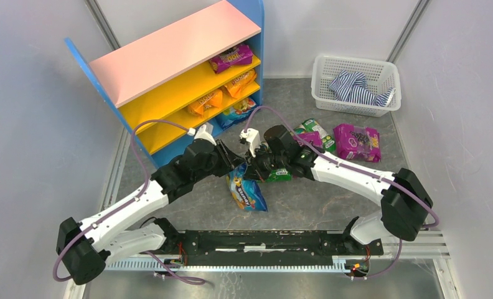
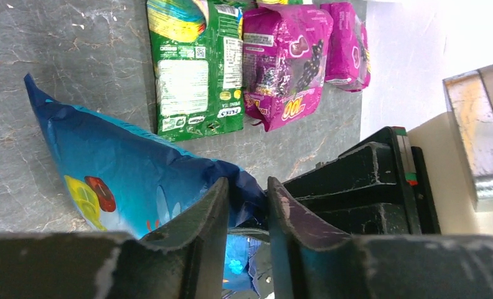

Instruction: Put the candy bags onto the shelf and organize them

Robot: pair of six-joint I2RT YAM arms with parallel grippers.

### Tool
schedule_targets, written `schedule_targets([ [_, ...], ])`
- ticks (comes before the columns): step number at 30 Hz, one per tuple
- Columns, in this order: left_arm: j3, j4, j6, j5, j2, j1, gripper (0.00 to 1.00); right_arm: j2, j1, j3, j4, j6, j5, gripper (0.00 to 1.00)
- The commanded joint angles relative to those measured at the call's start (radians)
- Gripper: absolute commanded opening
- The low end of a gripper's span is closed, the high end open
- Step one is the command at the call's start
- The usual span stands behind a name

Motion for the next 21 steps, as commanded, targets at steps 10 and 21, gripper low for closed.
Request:
schedule_targets([
  [10, 0.088, -0.004, 0.071, -0.009, 0.018, 0.001, 0.02, 0.004, 0.017, 0.007, -0.035, 0.161, 0.229, 0.80],
  [21, 0.070, 0.032, 0.063, -0.047, -0.023, 0.001, 0.02, -0.026, 0.154, -0.129, 0.171, 0.323, 0.411, 0.87],
])
